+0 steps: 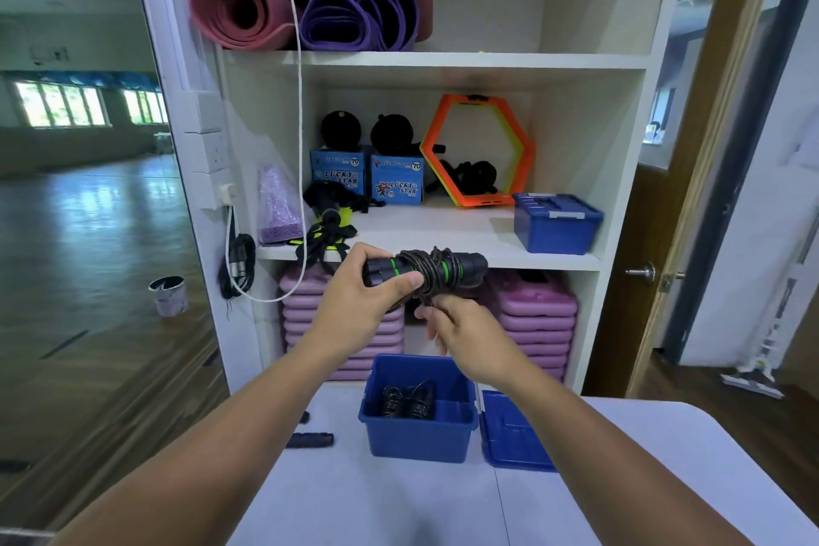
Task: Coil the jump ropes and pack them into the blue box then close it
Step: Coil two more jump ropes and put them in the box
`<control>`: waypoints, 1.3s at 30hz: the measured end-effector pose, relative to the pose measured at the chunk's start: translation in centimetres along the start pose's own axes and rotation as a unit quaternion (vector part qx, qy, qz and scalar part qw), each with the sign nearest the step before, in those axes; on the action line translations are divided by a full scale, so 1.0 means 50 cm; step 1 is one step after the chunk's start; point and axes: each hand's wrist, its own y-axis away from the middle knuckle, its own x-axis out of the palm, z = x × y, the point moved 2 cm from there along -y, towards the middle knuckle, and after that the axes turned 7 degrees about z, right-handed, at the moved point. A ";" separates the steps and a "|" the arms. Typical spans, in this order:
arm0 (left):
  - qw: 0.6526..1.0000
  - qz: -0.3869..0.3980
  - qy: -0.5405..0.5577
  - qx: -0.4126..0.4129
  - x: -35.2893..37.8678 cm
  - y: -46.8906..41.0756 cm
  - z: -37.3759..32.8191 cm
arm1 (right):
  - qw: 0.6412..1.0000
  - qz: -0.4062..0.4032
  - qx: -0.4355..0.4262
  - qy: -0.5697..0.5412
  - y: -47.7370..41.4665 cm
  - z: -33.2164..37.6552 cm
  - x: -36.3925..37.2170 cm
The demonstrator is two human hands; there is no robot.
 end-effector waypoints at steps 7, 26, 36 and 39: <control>0.998 -0.026 -0.022 -0.047 -0.003 -0.013 0.015 | 0.992 -0.080 -0.083 0.048 0.008 -0.001 -0.016; 0.983 0.148 0.058 -0.087 0.000 -0.006 0.013 | 0.991 -0.051 -0.124 -0.009 0.011 0.048 -0.074; 0.985 0.073 0.120 -0.096 0.012 -0.011 0.013 | 0.982 -0.102 -0.109 -0.116 0.025 0.062 -0.089; 0.988 0.047 0.109 -0.099 0.003 -0.018 0.011 | 0.969 -0.117 -0.078 -0.202 0.025 0.050 -0.089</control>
